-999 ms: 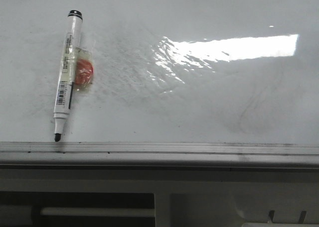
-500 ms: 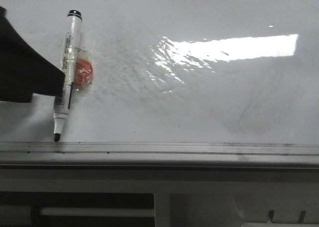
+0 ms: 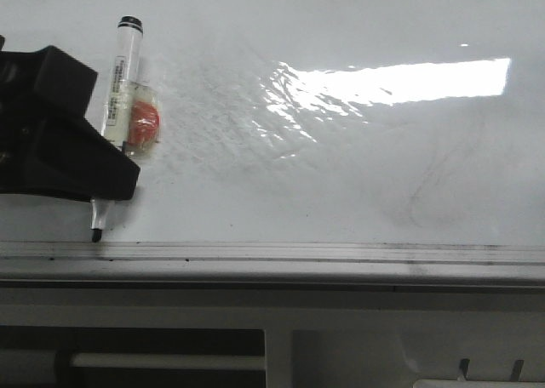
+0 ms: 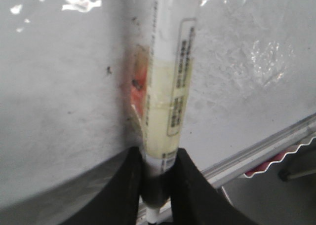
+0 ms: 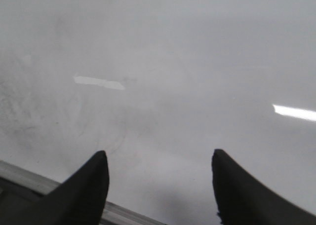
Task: Write number 8 on whiteboard
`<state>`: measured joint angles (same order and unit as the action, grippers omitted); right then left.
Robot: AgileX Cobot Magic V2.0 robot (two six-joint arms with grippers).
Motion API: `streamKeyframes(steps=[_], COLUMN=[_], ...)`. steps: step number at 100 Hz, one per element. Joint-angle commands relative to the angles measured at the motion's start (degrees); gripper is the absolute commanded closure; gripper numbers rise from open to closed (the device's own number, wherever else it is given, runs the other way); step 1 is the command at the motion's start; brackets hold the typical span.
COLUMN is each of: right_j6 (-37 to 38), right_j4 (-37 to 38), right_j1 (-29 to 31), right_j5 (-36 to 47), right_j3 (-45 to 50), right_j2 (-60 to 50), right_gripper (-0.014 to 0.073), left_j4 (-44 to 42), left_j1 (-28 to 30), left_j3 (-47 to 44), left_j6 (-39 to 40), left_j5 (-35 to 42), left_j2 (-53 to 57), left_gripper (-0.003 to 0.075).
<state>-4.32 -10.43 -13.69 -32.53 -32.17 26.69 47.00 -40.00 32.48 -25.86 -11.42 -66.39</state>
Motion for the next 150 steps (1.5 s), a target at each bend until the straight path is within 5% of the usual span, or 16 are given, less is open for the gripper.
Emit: streamKeyframes(steps=[1,21,35,66,113,122,139,150], right_j6=[-10.28,-38.33,-47.61,-57.52,-57.58,-57.58,-57.58,-57.58], right_j4=[-7.57,-26.54,-31.99,-37.91,-43.24,-43.76,-44.54,-44.85], right_j1=[-1.89,-9.01,-13.86,-23.88,-32.32,-32.44,-32.44,-32.44], right_j5=[2.19,-8.00,-9.31,-2.50,6.52,6.31,7.40,7.39], right_j3=[-3.88,-7.97,-8.53,-8.53,-8.53,-8.53,-8.53,-8.53], right_j2=[1.48,8.65,14.09,20.85,31.48,32.43,32.43,32.43], right_gripper=[0.0197,0.0197,0.0197,0.0197,0.0202,0.0300,0.0667,0.0655], left_j4=[0.29,0.40,0.40,1.73,3.13,3.49,3.49,5.05], left_j1=[-1.30,-6.36,-9.81,-13.75,-13.75,-13.75,-13.75,-13.75], left_j3=[3.09,8.08,8.47,8.47,8.47,8.47,8.47,8.47], left_j6=[-4.59,-24.37,-36.48,-44.23,-44.99,-44.99,-44.99,-44.99], left_j5=[-1.25,-12.84,-15.44,-15.59,-15.32,-15.32,-15.43,-15.32], left_j2=[1.59,2.53,2.53,2.53,2.53,2.53,2.53,2.63], left_gripper=[0.0741,0.0741,0.0741,0.0741,0.0741,0.0741,0.0741,0.0733])
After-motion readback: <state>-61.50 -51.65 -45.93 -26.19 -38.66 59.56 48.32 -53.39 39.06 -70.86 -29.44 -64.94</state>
